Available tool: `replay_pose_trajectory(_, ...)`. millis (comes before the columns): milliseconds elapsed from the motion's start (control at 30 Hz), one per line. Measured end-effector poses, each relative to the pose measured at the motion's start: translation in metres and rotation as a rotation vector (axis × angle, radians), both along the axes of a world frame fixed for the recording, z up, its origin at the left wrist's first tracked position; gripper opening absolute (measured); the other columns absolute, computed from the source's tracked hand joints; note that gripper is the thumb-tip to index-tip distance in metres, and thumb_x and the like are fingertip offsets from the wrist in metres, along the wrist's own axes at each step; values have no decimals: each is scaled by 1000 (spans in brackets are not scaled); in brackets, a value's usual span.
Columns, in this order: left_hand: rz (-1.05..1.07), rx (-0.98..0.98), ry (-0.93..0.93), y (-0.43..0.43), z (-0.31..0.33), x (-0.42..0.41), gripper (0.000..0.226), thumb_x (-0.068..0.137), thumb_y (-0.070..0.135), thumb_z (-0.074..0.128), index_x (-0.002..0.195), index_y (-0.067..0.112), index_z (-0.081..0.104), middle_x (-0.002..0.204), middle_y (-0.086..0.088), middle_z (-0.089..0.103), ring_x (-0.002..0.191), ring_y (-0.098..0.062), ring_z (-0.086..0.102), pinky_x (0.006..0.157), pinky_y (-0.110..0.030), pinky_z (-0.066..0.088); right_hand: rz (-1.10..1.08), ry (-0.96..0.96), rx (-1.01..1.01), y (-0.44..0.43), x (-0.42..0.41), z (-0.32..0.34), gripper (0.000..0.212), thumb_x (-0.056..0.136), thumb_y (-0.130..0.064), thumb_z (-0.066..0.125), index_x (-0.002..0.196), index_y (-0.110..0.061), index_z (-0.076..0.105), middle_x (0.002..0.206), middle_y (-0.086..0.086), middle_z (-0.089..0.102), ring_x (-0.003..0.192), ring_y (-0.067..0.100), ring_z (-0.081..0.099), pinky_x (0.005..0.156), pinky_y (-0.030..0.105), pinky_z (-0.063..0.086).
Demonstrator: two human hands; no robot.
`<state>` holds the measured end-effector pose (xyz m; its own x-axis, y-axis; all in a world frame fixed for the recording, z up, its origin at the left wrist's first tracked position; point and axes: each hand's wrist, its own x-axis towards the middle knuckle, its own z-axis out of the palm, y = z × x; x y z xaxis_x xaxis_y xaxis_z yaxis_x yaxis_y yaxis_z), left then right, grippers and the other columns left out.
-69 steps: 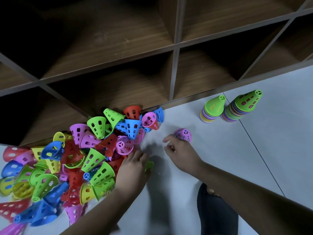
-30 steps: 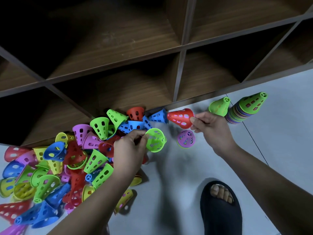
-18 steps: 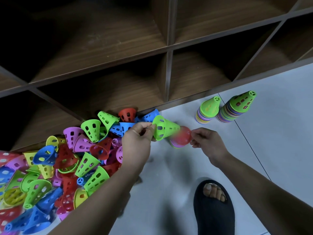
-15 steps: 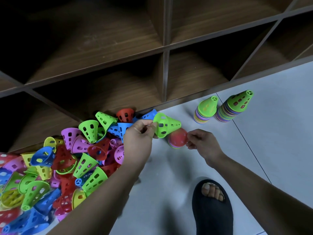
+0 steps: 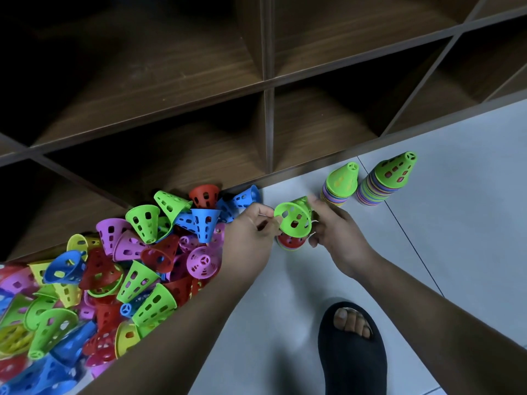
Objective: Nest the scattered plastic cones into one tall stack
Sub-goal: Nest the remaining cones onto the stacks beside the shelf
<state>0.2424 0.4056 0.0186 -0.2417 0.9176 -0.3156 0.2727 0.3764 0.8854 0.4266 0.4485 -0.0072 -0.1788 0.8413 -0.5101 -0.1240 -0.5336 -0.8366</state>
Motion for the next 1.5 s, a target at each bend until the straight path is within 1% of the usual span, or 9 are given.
replay_pose_trajectory(67,-50,31,45,-2,-1,-1,6,102,26,73,96,26,70,85,17,79,75,4,71,65,-13,50,66,13,-12,1,-1,5,58,96,-50,72,122,0,66,97,13,68,75,27,53,58,35,38)
replay_pose_trajectory(200,-126,82,171,-6,-7,-14,9,98,30,77,106,32,74,96,22,78,91,5,71,78,-18,53,43,33,-42,4,-2,12,39,96,-38,75,115,-5,70,91,12,68,66,26,51,55,33,37)
replay_pose_trajectory(300,-102,129,322,-9,-14,-35,18,94,29,81,111,31,73,100,25,74,93,12,66,82,-8,47,-70,-191,131,8,2,8,30,93,-39,79,110,-17,70,83,4,70,66,27,58,56,37,46)
replay_pose_trajectory(467,-27,181,699,-10,-28,-79,42,88,28,84,126,27,66,124,4,59,113,-21,57,95,-43,54,89,-764,563,2,13,-2,48,90,-46,80,132,-32,60,84,2,65,72,15,59,68,30,49)
replay_pose_trajectory(600,10,92,901,-12,-36,-101,69,84,42,83,143,19,56,138,-8,49,125,-34,46,105,-53,45,303,-947,706,-5,11,-26,55,92,-48,77,140,-32,54,118,-4,63,87,22,65,75,38,54)
replay_pose_trajectory(767,-7,18,944,-11,-46,-108,78,85,56,78,146,16,50,132,-10,50,118,-34,49,99,-52,49,410,-960,765,-8,3,-46,55,89,-43,80,136,-25,59,119,-3,60,92,24,67,78,42,57)
replay_pose_trajectory(1233,-112,98,923,-5,-45,-112,73,82,42,87,142,18,54,125,-5,54,108,-32,61,92,-49,53,582,-908,701,-13,-39,-66,46,91,-47,76,128,-23,61,120,-4,54,95,30,65,83,43,54)
replay_pose_trajectory(1367,-46,142,790,-14,-32,-111,69,84,39,84,142,25,48,130,-1,48,92,-30,65,69,-44,61,617,-855,685,-12,-61,-64,44,90,-48,77,125,-26,60,120,-8,51,96,27,64,84,40,53)
replay_pose_trajectory(1500,-20,184,712,-22,-23,-113,67,85,29,85,139,23,48,130,1,45,88,-26,64,64,-43,60,672,-789,656,-9,-80,-63,52,86,-46,80,130,-27,61,122,-8,53,100,24,64,90,40,54)
